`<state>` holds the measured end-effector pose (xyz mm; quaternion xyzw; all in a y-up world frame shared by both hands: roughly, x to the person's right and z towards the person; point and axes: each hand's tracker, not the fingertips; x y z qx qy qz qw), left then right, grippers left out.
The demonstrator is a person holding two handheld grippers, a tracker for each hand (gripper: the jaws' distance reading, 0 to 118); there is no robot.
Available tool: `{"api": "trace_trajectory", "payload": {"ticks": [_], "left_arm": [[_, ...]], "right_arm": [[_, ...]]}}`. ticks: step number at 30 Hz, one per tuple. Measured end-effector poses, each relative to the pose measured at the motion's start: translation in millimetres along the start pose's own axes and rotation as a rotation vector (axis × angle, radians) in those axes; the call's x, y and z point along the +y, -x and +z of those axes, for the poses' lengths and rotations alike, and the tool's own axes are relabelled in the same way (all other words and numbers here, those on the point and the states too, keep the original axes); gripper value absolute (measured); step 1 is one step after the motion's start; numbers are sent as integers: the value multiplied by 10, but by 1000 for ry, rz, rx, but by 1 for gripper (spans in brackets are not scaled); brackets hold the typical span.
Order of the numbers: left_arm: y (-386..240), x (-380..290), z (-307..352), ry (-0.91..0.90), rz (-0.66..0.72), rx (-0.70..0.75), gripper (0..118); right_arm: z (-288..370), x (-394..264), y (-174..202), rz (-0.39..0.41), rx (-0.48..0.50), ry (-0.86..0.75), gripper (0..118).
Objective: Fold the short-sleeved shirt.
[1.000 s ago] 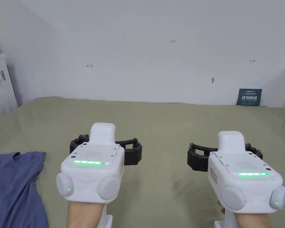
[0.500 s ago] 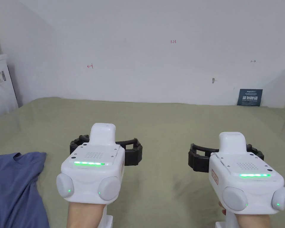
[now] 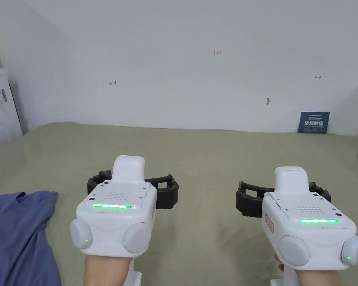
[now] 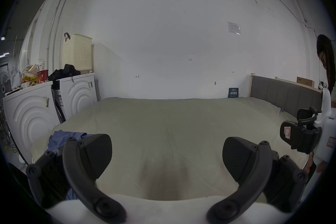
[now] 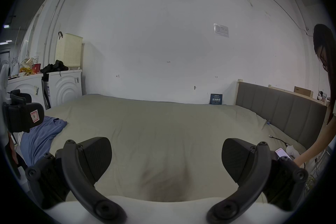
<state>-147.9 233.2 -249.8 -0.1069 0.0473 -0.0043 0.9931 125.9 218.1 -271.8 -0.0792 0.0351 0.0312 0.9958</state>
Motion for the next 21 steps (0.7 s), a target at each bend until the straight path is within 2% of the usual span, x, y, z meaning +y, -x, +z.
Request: {"api": "trace_trajectory", "payload": {"ticks": [21], "left_arm": [[-25, -19, 13, 5, -6, -1, 118]], "right_arm": [[8, -19, -22, -5, 0, 2, 118]]}}
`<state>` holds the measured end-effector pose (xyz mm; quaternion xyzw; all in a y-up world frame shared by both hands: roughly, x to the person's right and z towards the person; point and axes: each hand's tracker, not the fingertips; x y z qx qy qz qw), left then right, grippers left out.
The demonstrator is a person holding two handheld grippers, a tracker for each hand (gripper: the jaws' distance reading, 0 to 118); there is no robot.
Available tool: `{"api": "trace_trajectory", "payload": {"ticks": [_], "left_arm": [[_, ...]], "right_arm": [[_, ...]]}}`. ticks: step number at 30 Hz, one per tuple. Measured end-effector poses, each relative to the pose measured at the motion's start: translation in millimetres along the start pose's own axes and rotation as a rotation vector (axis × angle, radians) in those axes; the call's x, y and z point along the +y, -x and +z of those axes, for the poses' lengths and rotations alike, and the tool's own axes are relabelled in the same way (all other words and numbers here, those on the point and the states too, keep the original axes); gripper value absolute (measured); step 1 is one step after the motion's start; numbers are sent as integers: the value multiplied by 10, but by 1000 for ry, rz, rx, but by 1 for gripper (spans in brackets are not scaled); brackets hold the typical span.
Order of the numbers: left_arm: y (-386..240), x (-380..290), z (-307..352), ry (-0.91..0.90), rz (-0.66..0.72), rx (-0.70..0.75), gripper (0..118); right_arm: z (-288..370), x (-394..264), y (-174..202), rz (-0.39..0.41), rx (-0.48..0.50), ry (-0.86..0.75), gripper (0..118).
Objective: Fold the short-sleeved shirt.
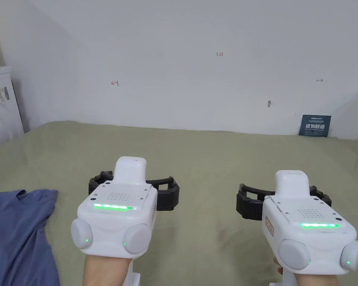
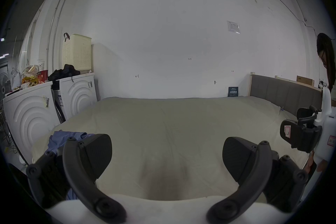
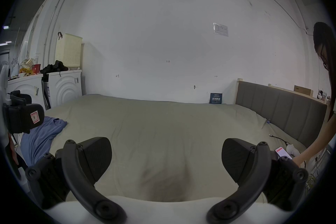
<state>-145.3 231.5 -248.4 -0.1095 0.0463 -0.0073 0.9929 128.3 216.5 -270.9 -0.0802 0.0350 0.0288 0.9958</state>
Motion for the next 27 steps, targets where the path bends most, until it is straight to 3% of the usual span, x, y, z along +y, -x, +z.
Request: {"api": "trace_trajectory", "payload": {"ticks": [27], "left_arm": [[42, 57, 51, -58, 14, 10, 118]], "right_arm": [[31, 30, 11, 5, 8, -44, 118]]}}
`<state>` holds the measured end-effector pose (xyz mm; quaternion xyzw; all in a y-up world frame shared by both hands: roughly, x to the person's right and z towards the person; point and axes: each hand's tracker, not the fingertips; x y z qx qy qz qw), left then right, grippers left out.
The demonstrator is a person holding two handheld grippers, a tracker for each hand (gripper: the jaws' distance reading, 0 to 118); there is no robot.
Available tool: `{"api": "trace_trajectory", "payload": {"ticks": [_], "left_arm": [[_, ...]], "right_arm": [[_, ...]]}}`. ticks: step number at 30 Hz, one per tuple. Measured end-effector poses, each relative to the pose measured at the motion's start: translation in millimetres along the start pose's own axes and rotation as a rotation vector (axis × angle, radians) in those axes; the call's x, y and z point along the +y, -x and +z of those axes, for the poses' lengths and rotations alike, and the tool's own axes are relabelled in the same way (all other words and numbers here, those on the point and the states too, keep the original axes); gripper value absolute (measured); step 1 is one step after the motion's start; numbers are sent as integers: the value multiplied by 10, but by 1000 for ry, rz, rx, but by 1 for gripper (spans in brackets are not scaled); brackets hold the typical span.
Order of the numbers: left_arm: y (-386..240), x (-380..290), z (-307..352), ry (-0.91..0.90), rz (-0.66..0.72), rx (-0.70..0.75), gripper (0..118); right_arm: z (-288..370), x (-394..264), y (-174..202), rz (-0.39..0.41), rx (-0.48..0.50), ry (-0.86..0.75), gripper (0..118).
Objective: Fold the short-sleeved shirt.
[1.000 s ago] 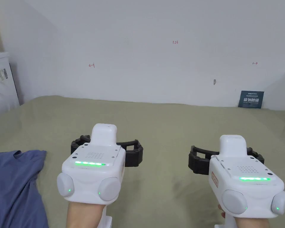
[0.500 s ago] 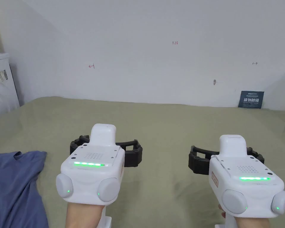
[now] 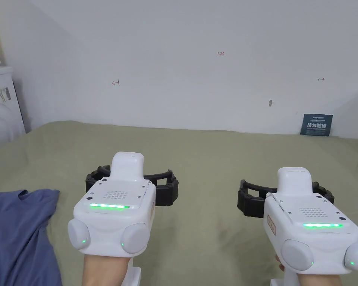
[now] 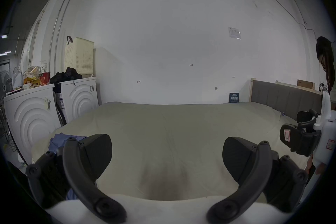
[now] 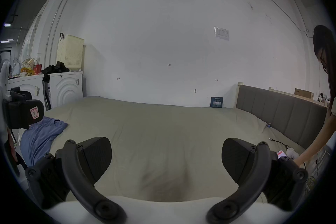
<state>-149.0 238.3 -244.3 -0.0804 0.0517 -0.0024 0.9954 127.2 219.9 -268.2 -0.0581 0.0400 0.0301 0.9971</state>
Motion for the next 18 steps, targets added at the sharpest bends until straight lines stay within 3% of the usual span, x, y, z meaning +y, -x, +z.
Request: {"api": "trace_trajectory", "payload": {"ticks": [18], "left_arm": [[34, 10, 19, -24, 9, -10, 118]], "right_arm": [[87, 27, 36, 10, -22, -99, 118]]}}
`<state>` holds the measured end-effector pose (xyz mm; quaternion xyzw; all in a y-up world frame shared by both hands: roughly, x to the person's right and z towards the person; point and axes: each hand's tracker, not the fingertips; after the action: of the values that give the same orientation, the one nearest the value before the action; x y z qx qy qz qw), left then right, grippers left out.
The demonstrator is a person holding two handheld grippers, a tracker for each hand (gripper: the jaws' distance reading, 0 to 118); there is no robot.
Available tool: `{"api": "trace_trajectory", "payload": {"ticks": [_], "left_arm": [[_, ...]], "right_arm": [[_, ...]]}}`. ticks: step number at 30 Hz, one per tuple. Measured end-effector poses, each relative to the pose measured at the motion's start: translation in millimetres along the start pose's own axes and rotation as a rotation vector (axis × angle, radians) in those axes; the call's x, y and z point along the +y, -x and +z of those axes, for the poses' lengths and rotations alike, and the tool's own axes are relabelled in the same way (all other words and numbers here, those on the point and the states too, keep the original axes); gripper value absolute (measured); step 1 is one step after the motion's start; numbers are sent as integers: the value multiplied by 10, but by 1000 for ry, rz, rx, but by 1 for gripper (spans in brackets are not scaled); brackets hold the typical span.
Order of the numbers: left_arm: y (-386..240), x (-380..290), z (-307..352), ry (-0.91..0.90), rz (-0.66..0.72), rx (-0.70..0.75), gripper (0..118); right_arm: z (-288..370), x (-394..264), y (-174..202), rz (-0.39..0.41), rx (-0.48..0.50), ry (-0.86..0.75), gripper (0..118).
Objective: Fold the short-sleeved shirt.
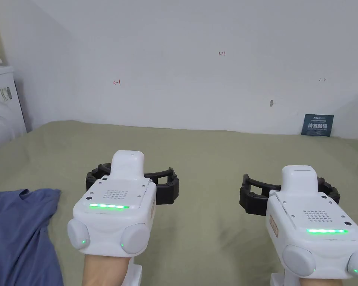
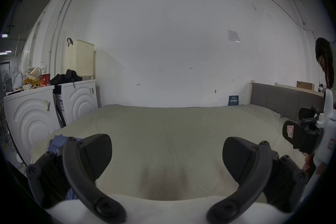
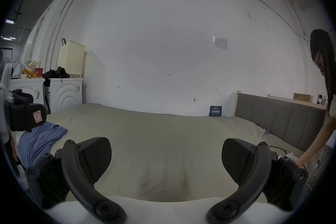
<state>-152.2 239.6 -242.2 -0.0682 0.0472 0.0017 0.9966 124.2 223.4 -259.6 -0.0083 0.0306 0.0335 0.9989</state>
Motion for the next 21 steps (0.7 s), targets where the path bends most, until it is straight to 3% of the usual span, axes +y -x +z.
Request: {"api": "trace_trajectory", "payload": {"ticks": [7, 9, 10, 11, 12, 13, 21], "left_arm": [[38, -18, -64, 28, -8, 28, 118], [31, -32, -75, 48, -25, 42, 118], [24, -38, -76, 42, -28, 50, 112], [22, -41, -79, 45, -33, 46, 79], [13, -42, -80, 43, -36, 47, 27], [3, -38, -99, 44, -39, 50, 1], [-42, 51, -141, 55, -27, 45, 0]], "right_arm": [[-32, 10, -29, 24, -5, 12, 118], [-29, 16, -37, 9, -19, 26, 110], [-18, 33, -51, -12, -1, 46, 90], [-8, 41, -61, -24, -1, 38, 31], [-13, 33, -60, -31, -17, 31, 2], [-40, 32, -60, -19, -82, 37, 2], [-66, 12, -162, -23, -54, 58, 1]]}}
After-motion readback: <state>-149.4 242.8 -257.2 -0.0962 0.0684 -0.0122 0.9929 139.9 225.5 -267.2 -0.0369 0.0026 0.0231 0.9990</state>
